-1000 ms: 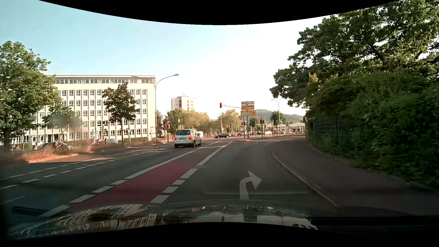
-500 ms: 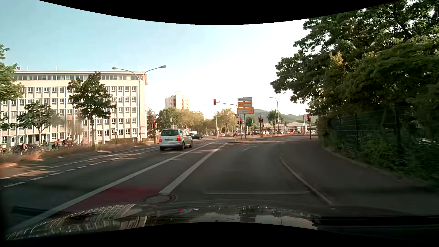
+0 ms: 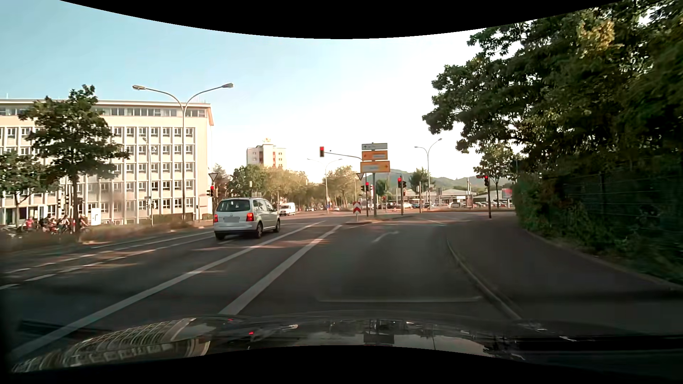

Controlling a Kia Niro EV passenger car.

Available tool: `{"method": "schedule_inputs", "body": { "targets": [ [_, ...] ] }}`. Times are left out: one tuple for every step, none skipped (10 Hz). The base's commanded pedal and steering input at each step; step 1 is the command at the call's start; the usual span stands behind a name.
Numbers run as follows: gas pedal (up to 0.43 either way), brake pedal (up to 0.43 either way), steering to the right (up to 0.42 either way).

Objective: Follow the waypoints while adhering to traffic rules and regulations

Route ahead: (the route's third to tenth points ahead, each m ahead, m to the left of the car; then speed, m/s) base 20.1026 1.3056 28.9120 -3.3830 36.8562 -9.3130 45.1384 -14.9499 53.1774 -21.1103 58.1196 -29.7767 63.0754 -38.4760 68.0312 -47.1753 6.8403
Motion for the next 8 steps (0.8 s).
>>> {"method": "schedule_inputs", "body": {
  "targets": [
    [0.0,0.165,0.038],
    [0.0,0.171,0.042],
    [0.0,0.183,0.045],
    [0.0,0.189,0.045],
    [0.0,0.195,0.045],
    [0.0,0.195,0.049],
    [0.0,0.201,0.052],
    [0.0,0.207,0.056]
  ]
}}
